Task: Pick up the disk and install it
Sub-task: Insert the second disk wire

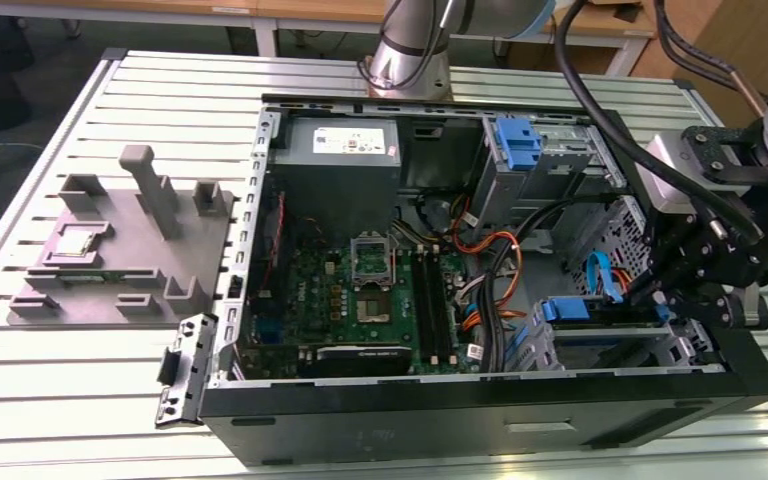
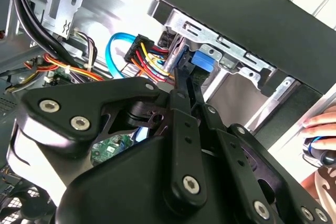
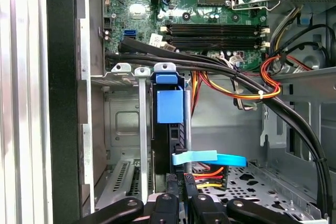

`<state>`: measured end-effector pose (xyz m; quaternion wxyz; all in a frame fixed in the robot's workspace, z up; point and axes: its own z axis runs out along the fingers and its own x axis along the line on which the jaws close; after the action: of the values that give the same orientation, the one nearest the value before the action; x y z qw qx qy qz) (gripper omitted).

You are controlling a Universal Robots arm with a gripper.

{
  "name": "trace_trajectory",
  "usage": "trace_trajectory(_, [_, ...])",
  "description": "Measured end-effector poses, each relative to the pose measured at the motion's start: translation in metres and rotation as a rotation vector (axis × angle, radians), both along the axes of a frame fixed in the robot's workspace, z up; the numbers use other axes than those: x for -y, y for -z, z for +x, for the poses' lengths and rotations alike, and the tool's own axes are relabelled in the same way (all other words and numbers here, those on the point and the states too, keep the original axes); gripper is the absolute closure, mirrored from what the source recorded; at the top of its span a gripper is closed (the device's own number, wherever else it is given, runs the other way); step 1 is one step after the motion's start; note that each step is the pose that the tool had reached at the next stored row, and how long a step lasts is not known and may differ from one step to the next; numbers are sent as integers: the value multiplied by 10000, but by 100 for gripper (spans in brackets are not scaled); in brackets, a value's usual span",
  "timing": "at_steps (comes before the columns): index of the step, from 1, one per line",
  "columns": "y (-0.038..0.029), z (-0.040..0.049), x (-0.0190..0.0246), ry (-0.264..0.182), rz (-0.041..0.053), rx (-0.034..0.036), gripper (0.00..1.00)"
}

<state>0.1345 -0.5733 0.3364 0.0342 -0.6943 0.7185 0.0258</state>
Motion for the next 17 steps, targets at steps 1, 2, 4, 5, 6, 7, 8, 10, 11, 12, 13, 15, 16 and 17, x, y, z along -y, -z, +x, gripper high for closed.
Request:
trace_trajectory(1, [0, 0, 0, 0, -7, 0, 84])
trace_trajectory(2, [-1, 0, 0, 0, -9, 0, 84])
trace_trajectory(4, [6, -5, 0, -1, -16, 0, 84])
trace_trajectory(5, [7, -6, 0, -1, -19, 0, 84])
trace_trajectory(6, [8, -7, 0, 0, -22, 0, 84])
trace_trajectory(7, [11, -7, -1, 0, -22, 0, 84])
trace_trajectory(8, [17, -7, -1, -1, -21, 0, 84])
trace_trajectory(10, [18, -7, 0, 0, -24, 0, 84])
trace_trajectory(11, [18, -7, 0, 0, -26, 0, 84])
trace_trajectory(12, [19, -7, 0, 0, -25, 0, 84])
trace_trajectory(13, [20, -7, 0, 0, -24, 0, 84])
trace_trajectory(15, [29, -7, 0, 0, -21, 0, 84])
trace_trajectory(16, [31, -7, 0, 0, -23, 0, 84])
trace_trajectory(17, [31, -7, 0, 0, -24, 0, 84])
